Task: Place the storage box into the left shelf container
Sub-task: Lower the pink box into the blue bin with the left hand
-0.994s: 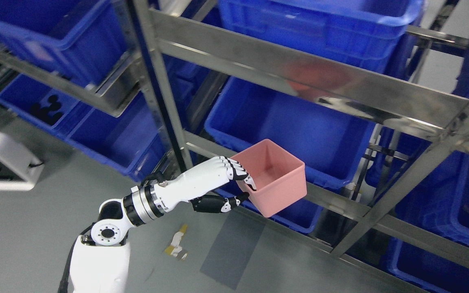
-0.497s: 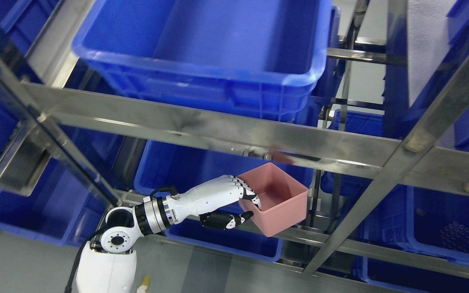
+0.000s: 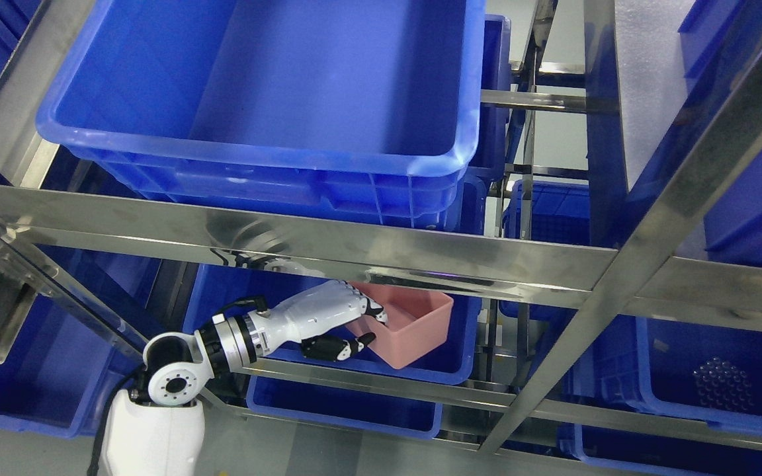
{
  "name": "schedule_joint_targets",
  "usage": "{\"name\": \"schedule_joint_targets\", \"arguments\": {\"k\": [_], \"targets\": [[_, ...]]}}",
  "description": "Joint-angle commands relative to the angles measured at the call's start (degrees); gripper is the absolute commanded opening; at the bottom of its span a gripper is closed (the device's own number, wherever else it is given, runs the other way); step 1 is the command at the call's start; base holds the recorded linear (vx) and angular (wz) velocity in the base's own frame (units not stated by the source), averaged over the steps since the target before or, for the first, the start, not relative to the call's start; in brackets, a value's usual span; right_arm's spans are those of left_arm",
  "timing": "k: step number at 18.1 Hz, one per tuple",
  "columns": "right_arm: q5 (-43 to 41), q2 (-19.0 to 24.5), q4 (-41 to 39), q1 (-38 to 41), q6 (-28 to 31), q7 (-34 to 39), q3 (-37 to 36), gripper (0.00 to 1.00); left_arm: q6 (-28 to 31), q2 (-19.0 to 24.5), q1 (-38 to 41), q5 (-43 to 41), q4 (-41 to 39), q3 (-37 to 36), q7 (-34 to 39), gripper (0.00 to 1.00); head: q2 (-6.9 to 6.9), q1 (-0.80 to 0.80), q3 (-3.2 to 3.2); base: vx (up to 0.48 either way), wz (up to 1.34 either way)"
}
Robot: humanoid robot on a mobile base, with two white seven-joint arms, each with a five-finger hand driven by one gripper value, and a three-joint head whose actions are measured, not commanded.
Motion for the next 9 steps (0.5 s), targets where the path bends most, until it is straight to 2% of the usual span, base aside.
{"name": "schedule_joint_targets", "arguments": {"k": [1,3,6,9], "targets": [[-0.2,-1.0,-1.0,1.5,0.0,10.0,0.0,1.0,0.2,1.0,-0.4,-4.2,0.7,5.5,4.5,0.48,0.0,0.0,0.0,0.0,0.0],[-0.2,-1.0,-1.0,1.5,0.0,10.0,0.0,1.0,0.3,1.0,-0.5,-3.8,0.7,4.0,7.7,0.75,0.0,0.0,0.0,0.0,0.0],[-0.2,-1.0,-1.0,1.5,0.0,10.0,0.0,1.0,0.2,1.0,-0.3,-1.4,0.7,0.0,11.1,0.86,0.0,0.0,0.0,-0.004,0.0],[-0.2,-1.0,-1.0,1.5,0.0,10.0,0.0,1.0,0.9,1.0,3.0,11.9,2.2,-8.0,14.5,0.91,0.0,0.0,0.0,0.0,0.0]]}}
